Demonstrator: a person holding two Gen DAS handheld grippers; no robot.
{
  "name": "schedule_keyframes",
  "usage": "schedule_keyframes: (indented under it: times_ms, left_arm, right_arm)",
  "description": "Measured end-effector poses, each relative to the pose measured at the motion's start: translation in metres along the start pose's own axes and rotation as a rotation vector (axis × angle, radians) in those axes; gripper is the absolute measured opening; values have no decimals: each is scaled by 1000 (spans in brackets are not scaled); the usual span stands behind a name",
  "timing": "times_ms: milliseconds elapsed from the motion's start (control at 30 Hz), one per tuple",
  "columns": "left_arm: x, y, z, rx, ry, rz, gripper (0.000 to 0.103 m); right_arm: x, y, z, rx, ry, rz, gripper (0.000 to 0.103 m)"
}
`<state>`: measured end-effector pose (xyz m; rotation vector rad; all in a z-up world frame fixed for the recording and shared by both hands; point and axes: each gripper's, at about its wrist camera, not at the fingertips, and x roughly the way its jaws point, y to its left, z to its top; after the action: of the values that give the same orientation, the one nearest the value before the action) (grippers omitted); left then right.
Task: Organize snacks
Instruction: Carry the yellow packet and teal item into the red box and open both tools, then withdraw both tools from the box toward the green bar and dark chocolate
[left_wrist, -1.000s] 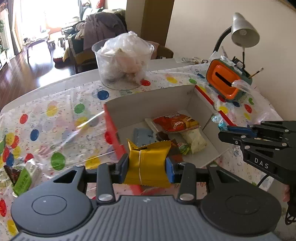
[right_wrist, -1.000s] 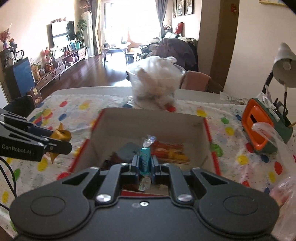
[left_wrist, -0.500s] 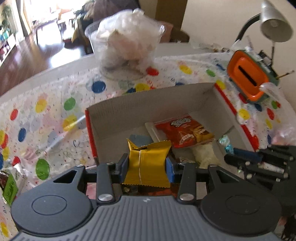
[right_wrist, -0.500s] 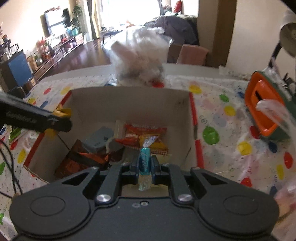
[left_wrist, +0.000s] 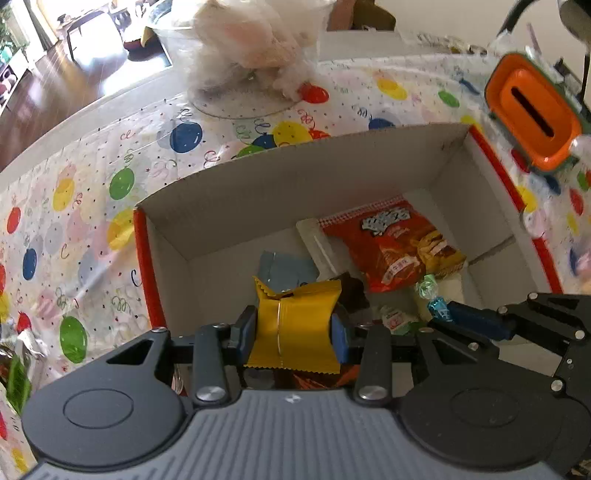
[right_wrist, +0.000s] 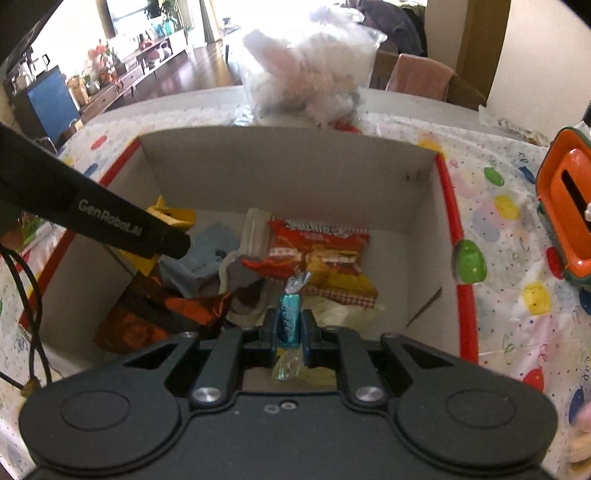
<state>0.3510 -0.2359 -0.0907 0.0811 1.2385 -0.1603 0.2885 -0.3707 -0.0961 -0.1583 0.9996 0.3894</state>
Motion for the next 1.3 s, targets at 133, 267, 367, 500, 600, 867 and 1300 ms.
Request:
schedule_keyframes:
  times_ms: [133,267,367,500,600,867,1300]
  left_arm:
    - [3,-3,3,13,15,-4,40]
    - [4,-4,3,18,21,1,40]
    - [0,-4,1,19,6,-9,43]
    - [-9,-4,-4,19,-26,-33,45]
    - [-16,-3,-10,11,-60,-49,52]
    - [-44,1,-29,-6,-152,-76,56]
    - [-104,11,-76,-29,-369,-25,74]
  right_arm:
    - [3,-1,0,5,22,5,11]
    - [3,-4,1,24,31,21,12]
    - [-1,-5,0,32,30,28,16]
    - [-9,-5,-1,31,15,35,23]
    - [-15,-5,-3,29,7,40,24]
    - [-36,-7,-5,41,-30,41,28]
    - [-81,6,-12,28,-135,66,73]
